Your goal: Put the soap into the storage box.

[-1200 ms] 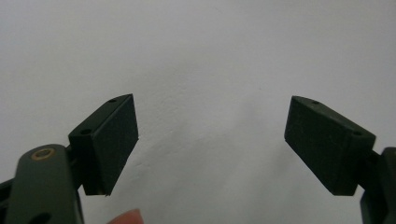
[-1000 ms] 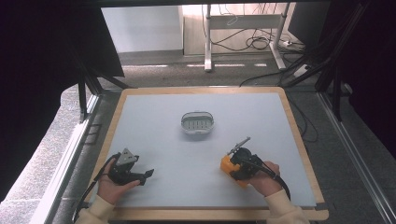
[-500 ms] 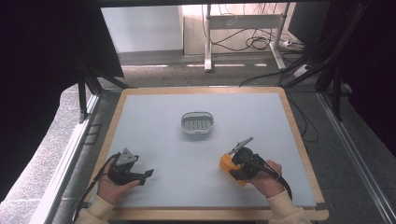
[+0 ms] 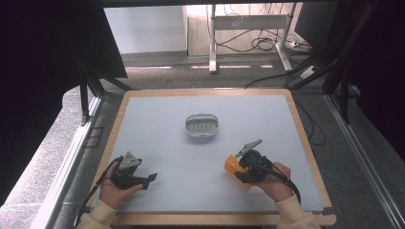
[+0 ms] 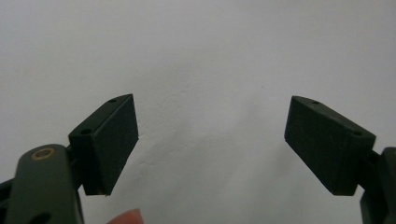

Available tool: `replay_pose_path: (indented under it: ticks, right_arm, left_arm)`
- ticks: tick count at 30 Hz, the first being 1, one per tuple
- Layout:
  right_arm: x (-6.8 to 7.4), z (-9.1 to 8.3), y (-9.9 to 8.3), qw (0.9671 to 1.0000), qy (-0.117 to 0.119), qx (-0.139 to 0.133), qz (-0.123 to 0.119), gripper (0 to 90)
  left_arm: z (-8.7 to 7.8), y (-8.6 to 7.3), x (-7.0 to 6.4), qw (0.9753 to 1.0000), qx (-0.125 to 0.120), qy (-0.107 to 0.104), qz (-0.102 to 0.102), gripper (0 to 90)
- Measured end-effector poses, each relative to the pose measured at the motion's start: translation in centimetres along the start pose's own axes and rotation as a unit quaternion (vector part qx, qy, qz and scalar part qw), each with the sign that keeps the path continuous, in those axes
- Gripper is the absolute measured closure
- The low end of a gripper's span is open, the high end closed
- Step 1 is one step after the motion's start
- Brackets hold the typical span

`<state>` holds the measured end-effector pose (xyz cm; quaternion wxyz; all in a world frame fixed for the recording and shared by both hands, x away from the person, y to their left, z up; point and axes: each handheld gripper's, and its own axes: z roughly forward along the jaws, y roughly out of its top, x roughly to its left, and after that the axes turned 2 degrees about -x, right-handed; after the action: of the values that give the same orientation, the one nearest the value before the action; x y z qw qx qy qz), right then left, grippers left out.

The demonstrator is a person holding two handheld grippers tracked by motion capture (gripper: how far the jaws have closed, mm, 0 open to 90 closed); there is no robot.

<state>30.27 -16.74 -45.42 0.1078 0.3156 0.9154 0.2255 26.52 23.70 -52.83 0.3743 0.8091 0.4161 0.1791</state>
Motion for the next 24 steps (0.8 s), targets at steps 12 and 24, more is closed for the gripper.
replay_pose_path:
  ticks: [12, 24]
  right_arm:
    - [-0.3, -0.5, 0.0, 0.9998, 0.01, -0.014, -0.002, 61.8]
    - [-0.9, -1.2, 0.5, 0.9991, 0.017, -0.035, -0.019, 61.8]
  left_arm:
    - [-0.1, 0.0, 0.0, 1.0, -0.003, 0.005, -0.004, 17.4]
    - [-0.2, 0.0, 0.0, 1.0, -0.003, 0.006, -0.003, 17.2]
